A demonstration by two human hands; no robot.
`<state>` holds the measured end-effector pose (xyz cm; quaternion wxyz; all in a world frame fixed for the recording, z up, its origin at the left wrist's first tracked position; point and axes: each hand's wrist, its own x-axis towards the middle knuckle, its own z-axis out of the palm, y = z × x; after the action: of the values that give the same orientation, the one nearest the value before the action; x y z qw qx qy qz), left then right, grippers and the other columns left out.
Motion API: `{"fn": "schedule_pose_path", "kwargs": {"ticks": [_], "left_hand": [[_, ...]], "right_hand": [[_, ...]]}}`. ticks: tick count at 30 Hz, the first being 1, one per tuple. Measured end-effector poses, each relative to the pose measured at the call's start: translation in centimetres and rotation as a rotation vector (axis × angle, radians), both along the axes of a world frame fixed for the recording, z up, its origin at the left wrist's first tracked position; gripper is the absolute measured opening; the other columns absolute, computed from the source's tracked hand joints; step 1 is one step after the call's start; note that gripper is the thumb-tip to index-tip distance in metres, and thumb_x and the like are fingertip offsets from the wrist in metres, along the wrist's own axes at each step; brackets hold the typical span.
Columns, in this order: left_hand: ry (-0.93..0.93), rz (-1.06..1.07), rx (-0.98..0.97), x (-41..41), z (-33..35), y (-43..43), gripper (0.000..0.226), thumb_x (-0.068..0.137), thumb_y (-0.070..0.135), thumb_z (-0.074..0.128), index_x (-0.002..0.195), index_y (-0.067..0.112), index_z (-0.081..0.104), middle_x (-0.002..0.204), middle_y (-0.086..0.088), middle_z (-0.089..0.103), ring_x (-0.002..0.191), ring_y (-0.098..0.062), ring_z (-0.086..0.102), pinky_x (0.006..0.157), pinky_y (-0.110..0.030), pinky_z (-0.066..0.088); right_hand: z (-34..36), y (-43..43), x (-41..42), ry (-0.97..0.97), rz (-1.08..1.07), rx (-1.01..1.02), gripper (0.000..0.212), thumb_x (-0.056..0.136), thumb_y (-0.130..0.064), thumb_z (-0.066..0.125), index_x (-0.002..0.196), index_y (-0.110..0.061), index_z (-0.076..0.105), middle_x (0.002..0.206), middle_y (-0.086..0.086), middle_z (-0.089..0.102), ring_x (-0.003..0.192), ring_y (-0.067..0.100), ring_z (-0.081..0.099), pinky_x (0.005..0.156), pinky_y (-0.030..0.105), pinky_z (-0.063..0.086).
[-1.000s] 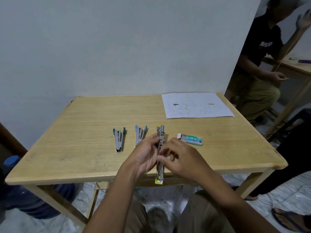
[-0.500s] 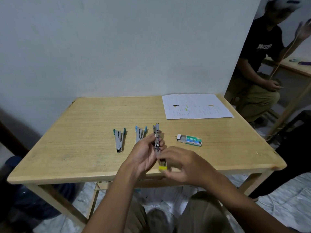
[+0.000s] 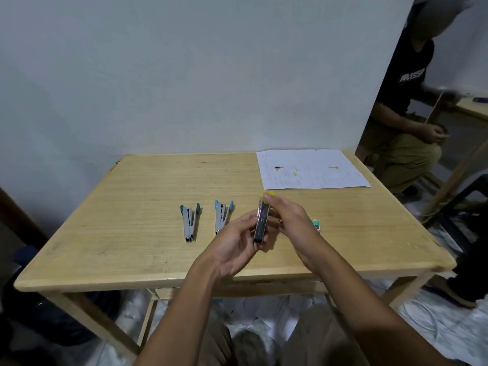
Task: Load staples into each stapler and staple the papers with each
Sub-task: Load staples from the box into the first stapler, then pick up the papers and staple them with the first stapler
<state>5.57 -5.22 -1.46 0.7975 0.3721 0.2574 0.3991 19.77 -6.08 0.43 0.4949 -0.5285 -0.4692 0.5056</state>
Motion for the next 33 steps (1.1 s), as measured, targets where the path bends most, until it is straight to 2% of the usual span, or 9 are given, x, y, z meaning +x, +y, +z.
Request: {"fn": "schedule_pose_path", "kwargs": {"ticks": [5, 10, 14, 18, 21, 23, 25, 29, 33], "left_hand": [[-0.028, -0.013, -0.011, -0.1, 0.4, -0.2, 0.029, 0.097, 0.018, 0.045, 0.119, 0.006, 0.060, 0.080, -0.009, 0.059, 0.066, -0.019, 0.052, 0.061, -0.027, 0.036], [-0.058, -0.018, -0.058, -0.2, 0.4, -0.1, 0.036, 0.096, 0.021, 0.040, 0.119, 0.000, 0.058, 0.083, -0.014, 0.060, 0.068, -0.022, 0.054, 0.065, -0.031, 0.035], [-0.068, -0.009, -0.074, -0.3, 0.4, -0.1, 0.034, 0.092, 0.021, 0.044, 0.111, 0.001, 0.063, 0.083, -0.015, 0.061, 0.068, -0.022, 0.055, 0.063, -0.029, 0.040], [-0.055, -0.006, -0.067, -0.3, 0.5, -0.3, 0.033, 0.092, 0.022, 0.044, 0.110, 0.001, 0.063, 0.083, -0.015, 0.062, 0.068, -0.022, 0.056, 0.063, -0.029, 0.042], [-0.061, 0.020, -0.076, -0.2, 0.3, -0.3, 0.039, 0.095, 0.025, 0.042, 0.106, 0.001, 0.070, 0.086, -0.018, 0.065, 0.074, -0.025, 0.061, 0.068, -0.032, 0.045], [-0.052, 0.061, -0.092, 0.0, 0.2, -0.3, 0.038, 0.094, 0.025, 0.047, 0.111, -0.001, 0.068, 0.091, -0.019, 0.065, 0.079, -0.027, 0.064, 0.069, -0.033, 0.051], [0.036, 0.140, -0.099, 0.4, 0.3, -0.1, 0.035, 0.097, 0.024, 0.049, 0.117, -0.003, 0.060, 0.090, -0.018, 0.065, 0.076, -0.027, 0.064, 0.067, -0.034, 0.055], [0.526, 0.374, 0.117, 2.8, 2.4, 1.6, 0.024, 0.098, 0.024, 0.053, 0.111, 0.009, 0.067, 0.084, -0.006, 0.069, 0.071, -0.019, 0.065, 0.065, -0.027, 0.054], [0.914, 0.508, 0.348, 5.8, 3.1, 7.3, 0.040, 0.096, 0.038, 0.052, 0.126, 0.013, 0.058, 0.115, -0.004, 0.062, 0.098, -0.019, 0.062, 0.082, -0.032, 0.049]], "right_hand": [[0.6, -0.3, -0.4, 0.189, 0.004, -0.037, 0.030, 0.088, -0.043, 0.068, 0.088, -0.014, 0.076, 0.090, 0.016, 0.068, 0.083, 0.030, 0.060, 0.088, 0.051, 0.049], [0.5, -0.4, -0.9, 0.169, -0.026, -0.017, 0.041, 0.089, -0.045, 0.066, 0.096, -0.005, 0.072, 0.083, 0.017, 0.059, 0.065, 0.023, 0.056, 0.065, 0.037, 0.048], [0.4, -0.6, -1.2, 0.176, -0.044, -0.008, 0.033, 0.090, -0.042, 0.066, 0.094, -0.010, 0.073, 0.082, 0.018, 0.059, 0.057, 0.018, 0.055, 0.057, 0.034, 0.046], [0.5, -0.9, -1.4, 0.140, -0.051, 0.012, 0.030, 0.091, -0.041, 0.064, 0.089, -0.011, 0.070, 0.056, 0.009, 0.052, 0.042, 0.018, 0.049, 0.050, 0.033, 0.037], [0.9, -1.3, -1.1, 0.109, -0.092, 0.038, 0.033, 0.090, -0.045, 0.065, 0.089, -0.012, 0.069, 0.059, 0.006, 0.058, 0.051, 0.021, 0.053, 0.049, 0.031, 0.038], [1.4, -1.2, -0.1, 0.082, -0.157, 0.079, 0.038, 0.089, -0.047, 0.065, 0.093, -0.009, 0.070, 0.076, 0.006, 0.070, 0.071, 0.024, 0.066, 0.063, 0.035, 0.050], [2.3, -0.9, 1.4, 0.086, -0.208, 0.097, 0.040, 0.090, -0.048, 0.064, 0.095, -0.008, 0.070, 0.078, 0.004, 0.072, 0.076, 0.022, 0.070, 0.073, 0.039, 0.054], [4.0, -0.1, 5.2, 0.012, -0.272, 0.030, 0.038, 0.091, -0.051, 0.061, 0.092, -0.013, 0.066, 0.079, 0.002, 0.066, 0.053, 0.015, 0.055, 0.053, 0.027, 0.046], [4.6, 1.2, 8.5, -0.085, -0.302, -0.068, 0.042, 0.090, -0.054, 0.060, 0.093, -0.012, 0.064, 0.084, 0.002, 0.061, 0.052, 0.015, 0.050, 0.048, 0.025, 0.041]]}}
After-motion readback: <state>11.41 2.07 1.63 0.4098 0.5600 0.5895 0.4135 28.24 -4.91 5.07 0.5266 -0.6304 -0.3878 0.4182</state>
